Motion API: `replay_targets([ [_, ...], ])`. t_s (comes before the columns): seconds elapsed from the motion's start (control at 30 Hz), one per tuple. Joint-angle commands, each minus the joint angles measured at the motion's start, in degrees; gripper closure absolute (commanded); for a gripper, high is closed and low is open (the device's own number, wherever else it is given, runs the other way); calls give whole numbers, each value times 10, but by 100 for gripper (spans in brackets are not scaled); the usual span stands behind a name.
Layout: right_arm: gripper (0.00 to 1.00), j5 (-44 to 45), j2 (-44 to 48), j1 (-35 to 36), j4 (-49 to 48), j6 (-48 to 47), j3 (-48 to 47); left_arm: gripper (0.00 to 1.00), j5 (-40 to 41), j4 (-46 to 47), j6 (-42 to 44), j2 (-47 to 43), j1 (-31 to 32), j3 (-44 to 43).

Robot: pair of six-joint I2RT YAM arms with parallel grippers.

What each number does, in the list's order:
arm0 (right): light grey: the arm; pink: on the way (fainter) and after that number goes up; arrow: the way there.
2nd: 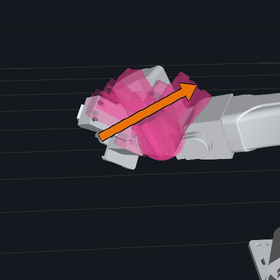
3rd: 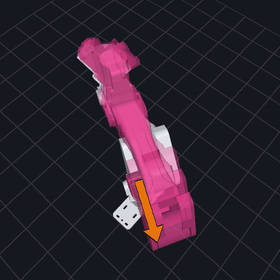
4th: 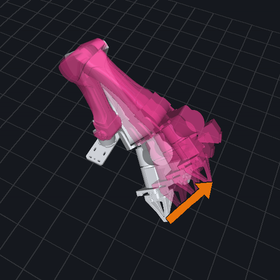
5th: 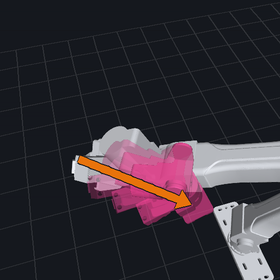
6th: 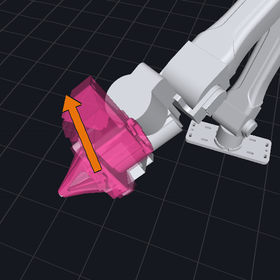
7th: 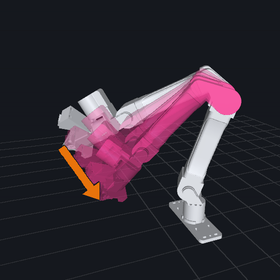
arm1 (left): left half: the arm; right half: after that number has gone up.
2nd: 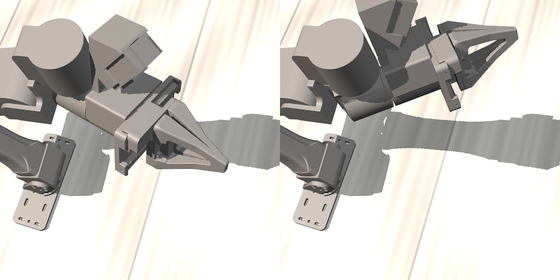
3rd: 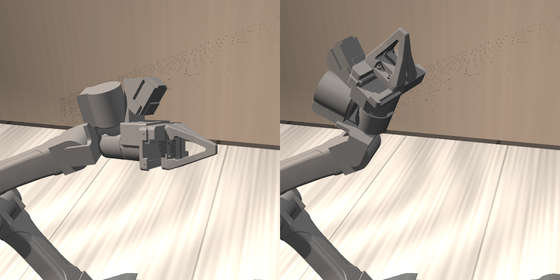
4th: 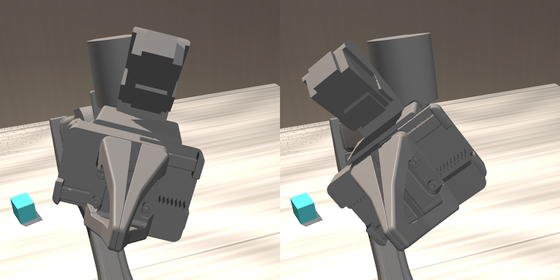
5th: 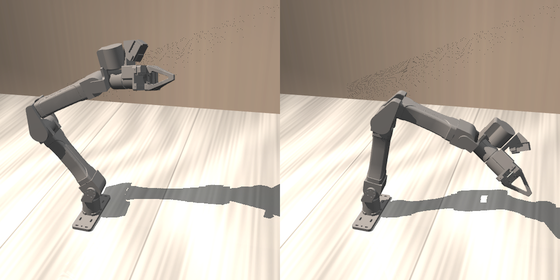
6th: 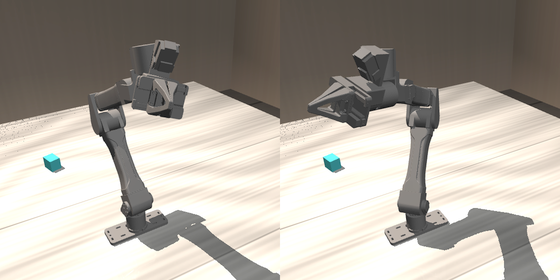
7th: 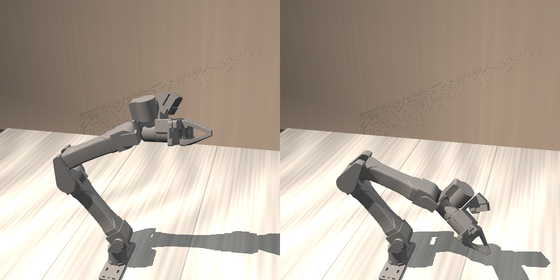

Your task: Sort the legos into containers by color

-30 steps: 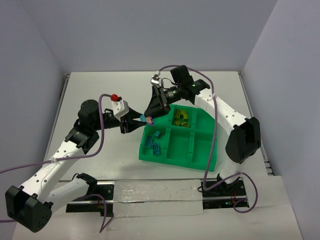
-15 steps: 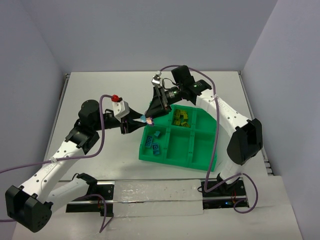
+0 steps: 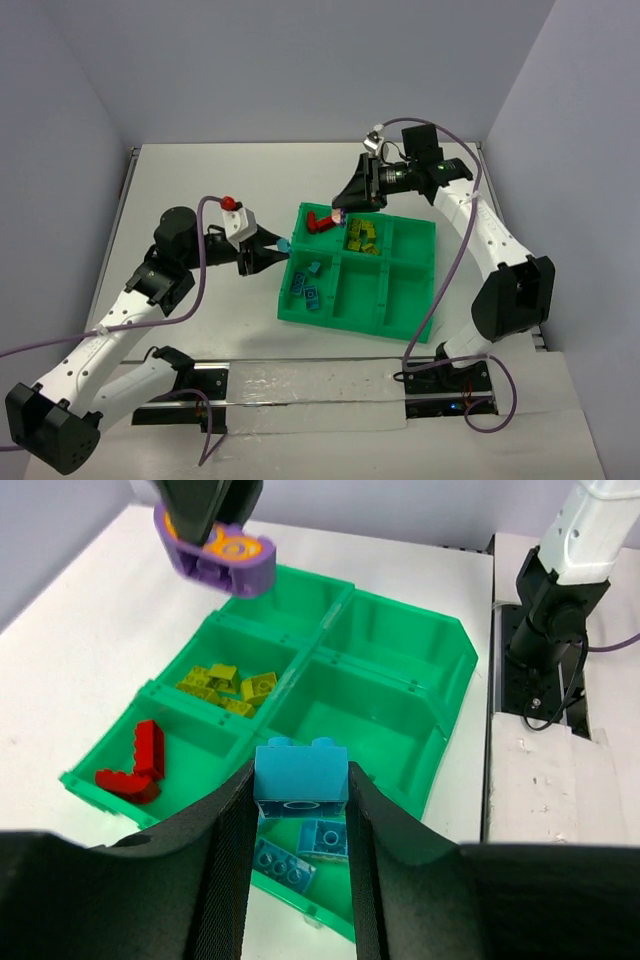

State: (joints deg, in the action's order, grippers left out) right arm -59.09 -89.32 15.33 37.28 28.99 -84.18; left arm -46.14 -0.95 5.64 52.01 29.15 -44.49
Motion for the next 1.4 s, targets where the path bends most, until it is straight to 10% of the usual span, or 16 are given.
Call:
replay_targets([
  [0.0, 100, 146, 53, -7, 40, -31, 1, 100, 37, -17, -60, 45, 0, -27],
  [0.57, 100, 432, 169, -37, 35, -23, 91, 100, 529, -130, -417, 158, 166, -65],
  [0.93, 100, 502, 223, -35, 42, -43, 158, 99, 581, -223, -446, 272, 213, -138],
  [1.37, 100, 495, 291, 66, 19, -33, 308, 30, 524, -277, -413, 330, 223, -205],
])
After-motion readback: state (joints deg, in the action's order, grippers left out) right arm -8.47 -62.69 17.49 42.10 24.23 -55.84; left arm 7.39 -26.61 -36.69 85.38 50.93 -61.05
